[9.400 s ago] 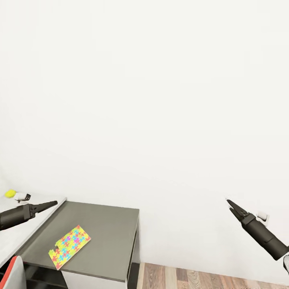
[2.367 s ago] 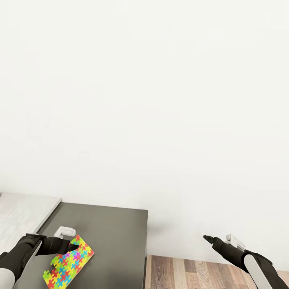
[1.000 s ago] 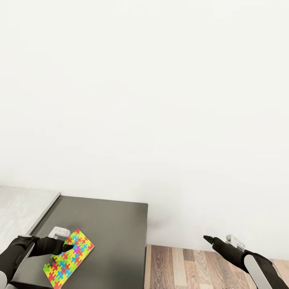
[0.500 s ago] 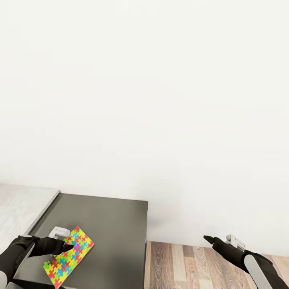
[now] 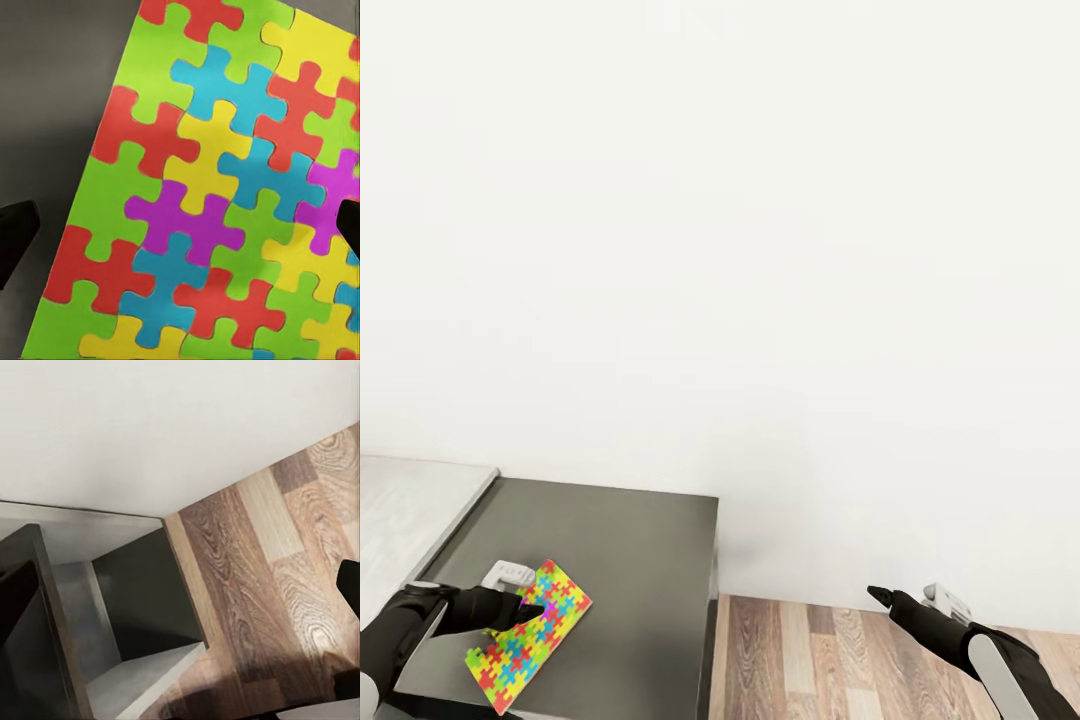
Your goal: Put all the toys in the child's room - the three board games (two on the bed and one on the table), the two jigsaw puzzles on the table, and the tennis ball on the table - inside the toy box on the table in the child's room.
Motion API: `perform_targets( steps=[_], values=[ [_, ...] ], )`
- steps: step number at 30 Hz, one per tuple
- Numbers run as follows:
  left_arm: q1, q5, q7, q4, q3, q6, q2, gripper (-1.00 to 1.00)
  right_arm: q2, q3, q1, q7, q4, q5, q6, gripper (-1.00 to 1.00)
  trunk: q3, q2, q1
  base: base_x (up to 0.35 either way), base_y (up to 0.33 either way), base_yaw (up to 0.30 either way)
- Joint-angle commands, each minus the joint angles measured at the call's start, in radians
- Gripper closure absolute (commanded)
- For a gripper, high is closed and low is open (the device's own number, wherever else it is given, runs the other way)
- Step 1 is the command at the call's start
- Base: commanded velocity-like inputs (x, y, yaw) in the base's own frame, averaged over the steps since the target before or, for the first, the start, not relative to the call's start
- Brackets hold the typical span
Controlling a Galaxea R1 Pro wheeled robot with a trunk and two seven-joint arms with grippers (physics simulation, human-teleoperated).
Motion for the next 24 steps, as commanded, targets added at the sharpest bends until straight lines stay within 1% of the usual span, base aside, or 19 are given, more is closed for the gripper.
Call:
perform_targets(
  steps=[1, 7, 9, 11, 13, 16, 20, 24],
  values=[
    [0.001, -0.009, -0.011, 0.013, 0.004, 0.009, -0.002, -1.0, 0.0, -0.002, -0.001, 0.004, -0.001, 0.001, 0.005, -1.0, -0.002, -0.001, 0.001, 0.0, -0.044, 0.0],
    [0.001, -0.007, -0.015, 0.013, 0.004, 0.008, -0.001, -1.0, 0.0, -0.002, 0.0, 0.005, 0.0, 0.001, 0.005, -1.0, -0.002, -0.001, 0.001, 0.0, -0.034, 0.0],
    [0.001, -0.007, -0.039, 0.013, 0.002, 0.008, -0.001, -1.0, 0.0, -0.002, 0.0, 0.005, 0.001, 0.001, 0.004, -1.0, -0.002, -0.001, 0.001, 0.0, -0.097, 0.0],
    [0.001, -0.012, -0.083, 0.013, 0.0, 0.008, -0.001, -1.0, 0.0, -0.002, 0.0, 0.005, 0.001, 0.001, 0.003, -1.0, -0.002, -0.001, 0.001, 0.0, -0.103, 0.0],
    [0.001, -0.015, -0.109, 0.013, -0.002, 0.008, -0.001, -1.0, 0.0, -0.002, 0.0, 0.005, 0.001, 0.002, 0.003, -1.0, -0.002, -0.001, 0.001, 0.0, -0.096, 0.0],
    [0.001, -0.017, -0.131, 0.013, -0.004, 0.003, -0.002, -1.0, 0.0, -0.002, 0.0, 0.005, 0.001, 0.001, 0.003, -1.0, -0.002, -0.001, 0.001, 0.0, -0.09, 0.0],
    [0.001, -0.016, -0.143, 0.013, -0.004, -0.034, -0.002, -1.0, 0.0, -0.002, 0.0, 0.005, 0.001, 0.002, 0.003, -1.0, -0.002, -0.001, 0.001, 0.0, -0.087, 0.0],
    [0.001, -0.015, -0.145, 0.014, -0.003, -0.044, -0.004, -1.0, 0.0, -0.002, 0.0, 0.005, 0.001, 0.002, 0.003, -1.0, -0.002, -0.001, 0.001, 0.0, -0.086, 0.0]
  ],
)
